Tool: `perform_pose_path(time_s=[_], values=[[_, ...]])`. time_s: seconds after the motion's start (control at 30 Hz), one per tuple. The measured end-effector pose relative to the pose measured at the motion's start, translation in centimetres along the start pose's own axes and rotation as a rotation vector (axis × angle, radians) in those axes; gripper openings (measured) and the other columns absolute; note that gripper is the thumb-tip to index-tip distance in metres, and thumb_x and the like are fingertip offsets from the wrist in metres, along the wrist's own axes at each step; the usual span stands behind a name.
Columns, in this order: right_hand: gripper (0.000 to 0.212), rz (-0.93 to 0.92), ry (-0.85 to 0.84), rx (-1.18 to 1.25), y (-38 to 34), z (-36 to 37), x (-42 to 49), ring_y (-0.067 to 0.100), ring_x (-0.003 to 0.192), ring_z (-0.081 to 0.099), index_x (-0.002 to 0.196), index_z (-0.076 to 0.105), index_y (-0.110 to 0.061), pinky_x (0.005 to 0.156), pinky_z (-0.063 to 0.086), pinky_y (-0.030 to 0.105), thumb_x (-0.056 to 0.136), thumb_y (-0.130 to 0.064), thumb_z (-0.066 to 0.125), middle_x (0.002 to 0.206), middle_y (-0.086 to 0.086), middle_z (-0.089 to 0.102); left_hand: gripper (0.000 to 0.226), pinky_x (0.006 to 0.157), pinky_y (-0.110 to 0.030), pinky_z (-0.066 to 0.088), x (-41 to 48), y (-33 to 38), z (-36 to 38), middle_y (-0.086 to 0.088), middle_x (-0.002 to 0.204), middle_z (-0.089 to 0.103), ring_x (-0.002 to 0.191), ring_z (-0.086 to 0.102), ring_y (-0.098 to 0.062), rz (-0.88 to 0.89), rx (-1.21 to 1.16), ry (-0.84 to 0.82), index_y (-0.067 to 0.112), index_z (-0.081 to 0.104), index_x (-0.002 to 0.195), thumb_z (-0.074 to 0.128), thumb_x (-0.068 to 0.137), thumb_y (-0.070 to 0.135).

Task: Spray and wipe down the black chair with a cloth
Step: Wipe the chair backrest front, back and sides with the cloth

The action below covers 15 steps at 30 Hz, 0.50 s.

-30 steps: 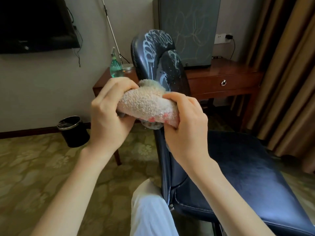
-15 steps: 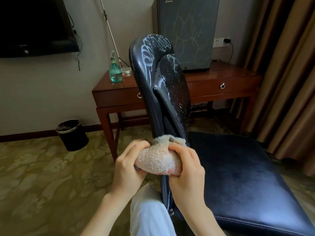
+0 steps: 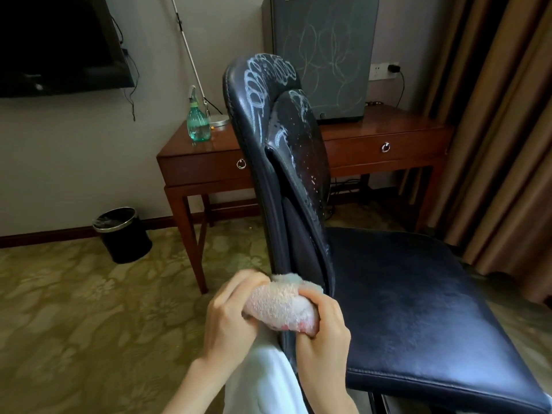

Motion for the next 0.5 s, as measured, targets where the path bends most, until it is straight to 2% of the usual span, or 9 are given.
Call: perform_pose_path(time_s=[0.07,0.1,0.2,0.3,0.5], values=[[0.064,-0.074,0.032,0.049,-3.4,-0.2,1.7,0.003,0.103,0.057,0.108,0.059,-0.034,0.087,0.048,0.021,0.059,0.005,0.047,0.106,-0.007,0.063,0.029,0.088,-0.027,0.052,3.4,2.1,-2.2,-0.007,0.106,0.063,0.102,0.062,-0.02,0.096,0.002,0.079,0.004,0.067,0.103,0.068,0.075,-0.002],[0.063,-0.13,0.04,0.064,-5.4,-0.3,2.9,0.005,0.103,0.057,0.111,0.059,-0.029,0.086,0.049,0.022,0.06,0.005,0.047,0.107,-0.004,0.062,0.025,0.091,-0.024,0.05,5.5,3.2,-3.4,-0.01,0.106,0.063,0.103,0.061,-0.02,0.135,0.016,0.125,0.0,0.066,0.103,0.066,0.078,0.004],[0.058,-0.291,0.067,0.064,-10.9,-0.7,7.3,0.014,0.101,0.058,0.112,0.062,-0.016,0.086,0.047,0.023,0.061,0.006,0.049,0.106,0.002,0.062,0.025,0.089,-0.018,0.046,11.1,5.8,-6.9,-0.014,0.104,0.063,0.101,0.06,-0.019,0.2,0.076,0.247,-0.003,0.066,0.101,0.071,0.076,-0.003],[0.05,-0.374,0.052,0.016,-13.8,-0.9,9.9,0.016,0.104,0.057,0.114,0.063,-0.012,0.089,0.045,0.024,0.066,0.0,0.05,0.108,0.003,0.063,0.026,0.085,-0.015,0.043,13.6,6.6,-9.0,-0.013,0.104,0.064,0.1,0.06,-0.019,0.209,0.118,0.29,-0.002,0.065,0.103,0.072,0.078,-0.001],[0.053,-0.433,-0.03,-0.036,-11.7,-1.0,9.3,0.02,0.112,0.056,0.116,0.062,-0.01,0.094,0.046,0.028,0.065,0.0,0.053,0.114,0.004,0.063,0.031,0.08,-0.009,0.041,11.3,5.3,-7.0,-0.006,0.101,0.061,0.095,0.059,-0.013,0.155,0.064,0.224,-0.003,0.064,0.101,0.075,0.072,-0.008]])
Point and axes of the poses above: each hand's wrist, its own x-axis towards the middle knuckle, its own z-axis out of the palm, y = z × x, the point moved 2 cm from there along x, towards the middle knuckle
